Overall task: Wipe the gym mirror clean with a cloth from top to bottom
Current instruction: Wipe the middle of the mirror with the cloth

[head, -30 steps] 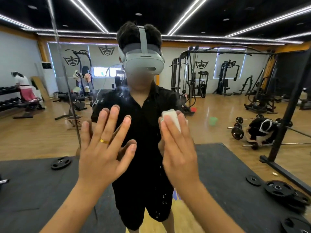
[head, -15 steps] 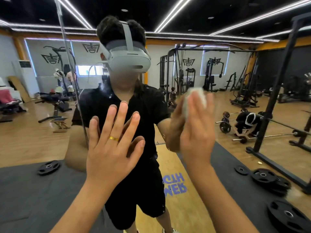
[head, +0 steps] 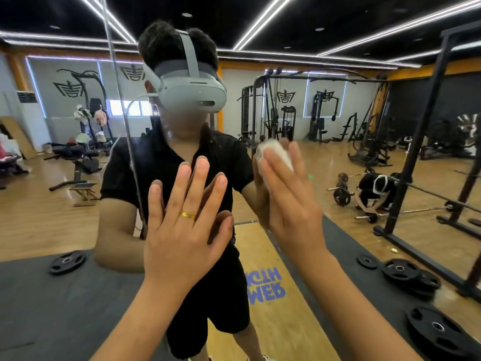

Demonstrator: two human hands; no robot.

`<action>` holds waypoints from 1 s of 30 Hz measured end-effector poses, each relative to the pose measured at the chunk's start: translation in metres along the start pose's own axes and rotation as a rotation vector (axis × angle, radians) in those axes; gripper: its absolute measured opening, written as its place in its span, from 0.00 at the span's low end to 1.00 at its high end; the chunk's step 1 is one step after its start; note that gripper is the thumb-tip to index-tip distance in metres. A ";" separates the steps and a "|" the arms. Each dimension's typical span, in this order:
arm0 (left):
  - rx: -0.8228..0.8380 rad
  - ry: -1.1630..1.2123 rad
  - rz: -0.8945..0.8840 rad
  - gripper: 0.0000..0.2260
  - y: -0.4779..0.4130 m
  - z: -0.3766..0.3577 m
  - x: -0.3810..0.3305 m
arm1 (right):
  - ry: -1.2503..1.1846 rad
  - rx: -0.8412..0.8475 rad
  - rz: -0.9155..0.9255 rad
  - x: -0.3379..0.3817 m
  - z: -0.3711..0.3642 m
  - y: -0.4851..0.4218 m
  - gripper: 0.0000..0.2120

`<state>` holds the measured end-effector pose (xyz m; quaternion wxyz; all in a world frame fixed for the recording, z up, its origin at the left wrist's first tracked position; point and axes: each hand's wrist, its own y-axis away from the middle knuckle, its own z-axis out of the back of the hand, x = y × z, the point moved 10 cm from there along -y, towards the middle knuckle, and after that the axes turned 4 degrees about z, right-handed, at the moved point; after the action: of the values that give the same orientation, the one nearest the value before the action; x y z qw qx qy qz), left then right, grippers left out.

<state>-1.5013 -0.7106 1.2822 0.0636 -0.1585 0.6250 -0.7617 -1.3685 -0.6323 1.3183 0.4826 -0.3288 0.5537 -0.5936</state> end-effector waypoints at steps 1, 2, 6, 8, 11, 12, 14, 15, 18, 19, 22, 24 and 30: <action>0.000 0.000 -0.001 0.28 0.000 0.000 0.000 | -0.022 -0.029 -0.038 -0.001 0.000 -0.010 0.17; 0.001 0.001 -0.003 0.28 0.000 0.000 0.000 | -0.044 -0.062 -0.072 -0.002 -0.001 -0.016 0.17; 0.004 0.015 -0.007 0.28 0.000 0.001 0.001 | -0.088 -0.117 -0.149 0.011 -0.011 0.010 0.17; 0.013 0.012 -0.007 0.28 -0.001 0.001 0.001 | -0.091 -0.049 -0.123 0.024 -0.020 0.041 0.16; 0.015 0.017 -0.004 0.28 -0.002 0.003 0.000 | -0.067 0.048 -0.037 0.024 -0.023 0.047 0.16; 0.016 0.023 -0.001 0.28 -0.001 0.003 0.000 | -0.059 0.056 -0.023 0.022 -0.021 0.039 0.16; 0.013 0.019 0.002 0.27 -0.001 0.003 0.001 | -0.066 0.040 -0.009 0.019 -0.016 0.008 0.17; 0.013 0.017 0.002 0.27 -0.002 0.003 0.000 | -0.075 0.024 -0.014 0.017 -0.014 -0.009 0.17; 0.009 0.044 0.007 0.27 -0.003 0.004 0.001 | -0.094 -0.041 -0.041 0.016 -0.012 -0.038 0.18; 0.014 0.056 0.011 0.27 -0.003 0.005 0.001 | -0.100 -0.048 -0.041 0.019 -0.013 -0.037 0.18; 0.024 0.089 0.018 0.26 -0.004 0.007 0.003 | -0.103 0.004 -0.004 0.027 -0.021 -0.009 0.18; 0.027 0.100 0.022 0.26 -0.004 0.009 0.003 | -0.091 0.041 0.024 0.031 -0.022 0.012 0.16; 0.023 0.083 0.025 0.26 -0.004 0.009 0.002 | -0.150 0.046 0.010 0.031 -0.024 -0.013 0.19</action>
<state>-1.4999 -0.7186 1.2881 0.0489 -0.1180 0.6200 -0.7741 -1.4032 -0.6544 1.3223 0.5333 -0.3585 0.5036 -0.5775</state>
